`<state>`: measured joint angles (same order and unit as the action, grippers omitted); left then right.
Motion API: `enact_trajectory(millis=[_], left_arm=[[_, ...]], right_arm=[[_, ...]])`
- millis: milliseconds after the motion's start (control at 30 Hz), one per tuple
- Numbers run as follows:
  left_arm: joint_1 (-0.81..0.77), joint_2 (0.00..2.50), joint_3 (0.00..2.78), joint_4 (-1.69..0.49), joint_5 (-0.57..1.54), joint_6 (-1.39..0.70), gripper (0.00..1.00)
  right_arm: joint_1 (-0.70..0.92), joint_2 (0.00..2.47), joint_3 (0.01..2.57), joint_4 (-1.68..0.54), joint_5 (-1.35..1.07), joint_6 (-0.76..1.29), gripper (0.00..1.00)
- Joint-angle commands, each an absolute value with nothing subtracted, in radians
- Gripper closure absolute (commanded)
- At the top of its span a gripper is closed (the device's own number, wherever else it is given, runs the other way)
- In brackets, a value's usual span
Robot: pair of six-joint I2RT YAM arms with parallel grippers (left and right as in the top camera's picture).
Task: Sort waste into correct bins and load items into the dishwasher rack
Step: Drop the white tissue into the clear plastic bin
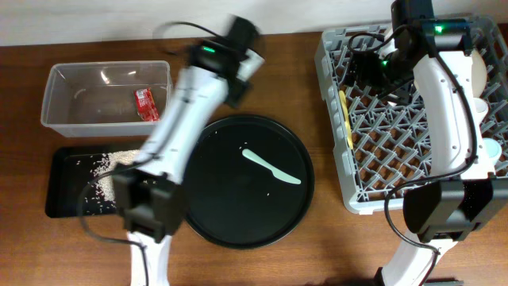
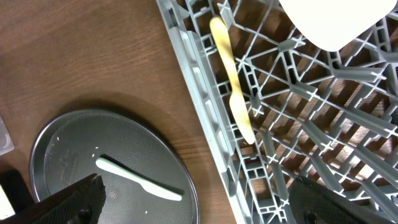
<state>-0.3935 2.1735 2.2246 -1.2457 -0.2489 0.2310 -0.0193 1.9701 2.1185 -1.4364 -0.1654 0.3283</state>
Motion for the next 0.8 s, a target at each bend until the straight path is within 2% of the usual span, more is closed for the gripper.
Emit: enact_trajectory(millis=[0,100,133,200,333,367,400,600,767], left_arm=[[-0.183,2.133,2.240,-1.248,-0.267,0.089,0.99],[-0.010,2.147,2.223,-1.211,-0.117,0.075,0.99],[0.028,2.153,2.223,-1.188,-0.092,0.075,0.91],[0.082,2.160,2.223,-1.157,-0.054,0.075,0.84],[0.136,2.188,2.223,-1.167,-0.022,0.076,0.82],[0.141,2.193,2.223,-1.167,-0.022,0.076,0.64],[0.144,2.194,2.223,-1.167,-0.027,0.076,0.01],[0.152,2.147,2.293,-1.224,-0.056,0.075,0.01],[0.152,2.034,2.379,-1.312,-0.056,0.052,0.01]], right_arm=[[-0.026,1.970,2.126,-1.436,-0.152,0.319,0.02],[-0.026,1.970,2.126,-1.436,-0.152,0.319,0.02],[-0.026,1.970,2.126,-1.436,-0.152,0.318,0.02],[-0.026,1.970,2.126,-1.436,-0.152,0.318,0.02],[-0.025,1.970,2.126,-1.448,-0.153,0.301,0.02],[-0.025,1.970,2.126,-1.452,-0.153,0.292,0.02],[-0.025,1.970,2.126,-1.459,-0.153,0.284,0.02],[0.000,1.970,2.126,-1.479,-0.177,0.152,0.02],[0.103,1.970,2.123,-1.489,-0.202,0.040,0.02]])
